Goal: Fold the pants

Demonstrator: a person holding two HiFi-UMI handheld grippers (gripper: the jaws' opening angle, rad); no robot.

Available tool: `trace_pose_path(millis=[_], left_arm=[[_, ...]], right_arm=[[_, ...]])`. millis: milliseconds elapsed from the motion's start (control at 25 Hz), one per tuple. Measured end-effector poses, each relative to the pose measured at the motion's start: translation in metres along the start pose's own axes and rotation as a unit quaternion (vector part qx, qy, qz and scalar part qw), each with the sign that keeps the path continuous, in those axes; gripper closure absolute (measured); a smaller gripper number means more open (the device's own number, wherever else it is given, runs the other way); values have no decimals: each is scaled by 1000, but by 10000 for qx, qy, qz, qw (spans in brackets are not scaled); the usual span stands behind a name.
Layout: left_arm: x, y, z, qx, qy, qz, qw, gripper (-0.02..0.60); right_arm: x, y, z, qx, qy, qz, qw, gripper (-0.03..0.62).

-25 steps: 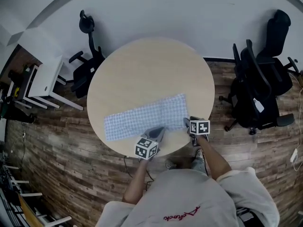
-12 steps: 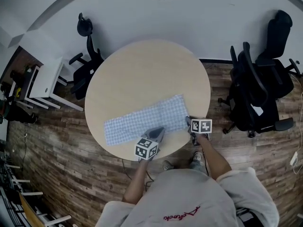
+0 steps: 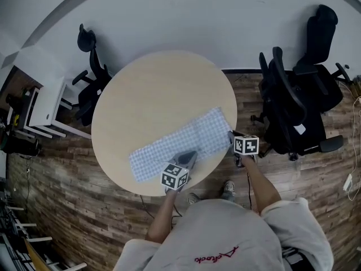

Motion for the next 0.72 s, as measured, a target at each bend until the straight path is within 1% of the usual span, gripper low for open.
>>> trace_pose_path(millis=[120,200,400,520,600,720], left_arm=[[0,-2,3,4,-39,18,10000,549],[-4,-4,1,0,-57,38,10000,549],[-18,-10,0,25,-91,134,9999,549],[-27,-16,1,29,-108,206,9997,549],[-35,-20,1,10,-109,250,9996,549],[-47,-26,-2,-47,-69,336,9994,549]], right_arm=[[-6,3,-11,-481,77,188,9986,533],[-11,6,-24,-858,56,313,9958,533],[-26,13,-61,-1688,74,630,9836,534],[-36,16,-91,-2330,153,791,9691,534],[-39,17,-115,-2782,241,885,9561,534],[-42,16,-153,-3333,408,871,9379,536]])
Point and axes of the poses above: the fingertips, and each gripper's own axes: x forward along the fingers, z to its right, y out of its top, the point moved 10 cm from there along -x, backward along the fingers, and after that the axes turned 1 degree about y, right-handed, at the moved point
